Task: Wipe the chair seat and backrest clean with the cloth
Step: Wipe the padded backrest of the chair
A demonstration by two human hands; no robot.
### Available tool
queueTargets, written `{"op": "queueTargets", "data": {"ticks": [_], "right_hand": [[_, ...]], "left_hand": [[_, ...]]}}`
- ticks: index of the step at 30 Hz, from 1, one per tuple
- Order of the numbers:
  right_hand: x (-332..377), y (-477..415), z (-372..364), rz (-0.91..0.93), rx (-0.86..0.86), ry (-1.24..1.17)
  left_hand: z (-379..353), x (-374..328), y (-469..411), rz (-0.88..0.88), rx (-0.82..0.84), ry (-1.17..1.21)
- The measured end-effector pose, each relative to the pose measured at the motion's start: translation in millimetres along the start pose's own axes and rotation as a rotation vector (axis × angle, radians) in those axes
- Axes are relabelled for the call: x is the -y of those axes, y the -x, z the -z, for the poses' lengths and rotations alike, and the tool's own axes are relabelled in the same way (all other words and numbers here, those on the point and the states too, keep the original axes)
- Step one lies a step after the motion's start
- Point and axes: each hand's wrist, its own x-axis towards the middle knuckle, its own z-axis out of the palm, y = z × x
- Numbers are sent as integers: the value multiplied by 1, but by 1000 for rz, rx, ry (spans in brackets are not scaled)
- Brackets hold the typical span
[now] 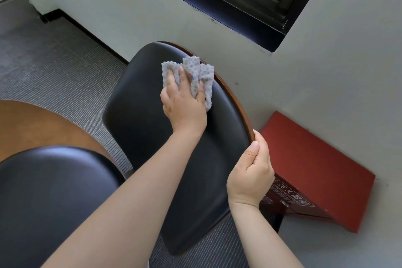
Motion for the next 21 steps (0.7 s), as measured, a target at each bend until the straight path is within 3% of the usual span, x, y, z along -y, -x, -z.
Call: {"op": "queueTargets", "data": {"ticks": [5, 13, 18, 21], "right_hand": [[-1, 0, -1, 14, -6, 0], [-3, 0, -2, 18, -11, -2], [-3, 0, -2, 18, -14, -15], [-4, 0, -3, 19, -13, -37]], "left_hand": [[4, 24, 13, 109, 22, 140], [0, 42, 22, 88, 63, 266], [-8, 67, 38, 107, 169, 225], [-12, 81, 43, 101, 152, 239]]}}
